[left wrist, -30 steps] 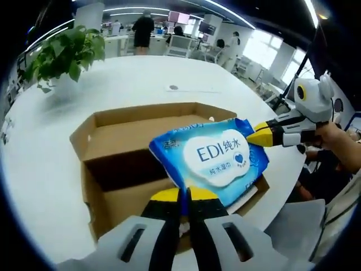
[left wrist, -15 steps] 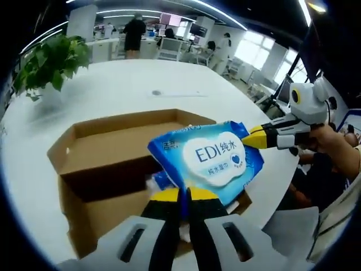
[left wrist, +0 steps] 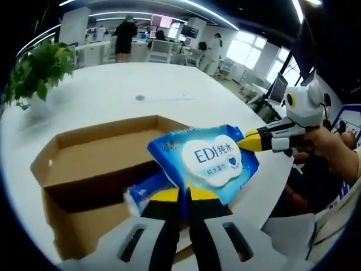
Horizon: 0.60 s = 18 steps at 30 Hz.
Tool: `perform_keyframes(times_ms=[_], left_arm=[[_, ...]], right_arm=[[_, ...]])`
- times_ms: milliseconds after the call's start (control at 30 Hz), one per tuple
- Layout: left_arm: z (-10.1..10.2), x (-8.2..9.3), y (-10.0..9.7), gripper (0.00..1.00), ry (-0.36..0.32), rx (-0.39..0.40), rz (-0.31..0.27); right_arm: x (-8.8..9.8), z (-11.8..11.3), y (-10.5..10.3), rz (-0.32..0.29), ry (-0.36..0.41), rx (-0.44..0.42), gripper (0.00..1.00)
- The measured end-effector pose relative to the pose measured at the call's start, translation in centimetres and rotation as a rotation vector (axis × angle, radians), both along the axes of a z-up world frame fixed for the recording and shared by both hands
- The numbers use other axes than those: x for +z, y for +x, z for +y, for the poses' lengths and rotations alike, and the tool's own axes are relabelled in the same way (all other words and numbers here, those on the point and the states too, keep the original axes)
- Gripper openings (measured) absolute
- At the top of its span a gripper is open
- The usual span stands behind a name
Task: Operate the shoe box by opening the lid, removing the specified soft item, and placing it in the target area until the item is outside and the box remains undamaged.
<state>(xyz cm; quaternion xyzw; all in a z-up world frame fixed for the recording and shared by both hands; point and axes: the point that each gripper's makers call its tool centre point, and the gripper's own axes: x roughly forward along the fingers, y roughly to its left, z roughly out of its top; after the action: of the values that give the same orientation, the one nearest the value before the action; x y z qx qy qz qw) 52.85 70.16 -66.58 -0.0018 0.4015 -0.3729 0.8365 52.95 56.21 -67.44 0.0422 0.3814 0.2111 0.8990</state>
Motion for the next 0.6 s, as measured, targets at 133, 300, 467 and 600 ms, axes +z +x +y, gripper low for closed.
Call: perform_keyframes(times_ms=[133,300,467,600], left_arm=[[-1.3,0.0,-0.3,0.00,-0.003,-0.020,-0.004],[-2.8,-0.1,-0.5,0.00,-0.007,-0.042,-0.007],[-4.3,-0.1,-0.8,0.00,-0.012,-0.062,-0.012],[-5.4,-0.1,-0.9,0.00,-0.014,-0.080,-0.018]], right_arm=[[0.0,-1.3,-0.3,0.002,0.000,-0.024,0.00],[-0.2,-2.8,-0.6,0.006,0.000,-0.053,0.00],[-0.2,-4.4,-0.7,0.007,-0.002,-0.086,0.00],[-0.3,-5.3,-0.8,0.010,-0.002,-0.106,0.00]])
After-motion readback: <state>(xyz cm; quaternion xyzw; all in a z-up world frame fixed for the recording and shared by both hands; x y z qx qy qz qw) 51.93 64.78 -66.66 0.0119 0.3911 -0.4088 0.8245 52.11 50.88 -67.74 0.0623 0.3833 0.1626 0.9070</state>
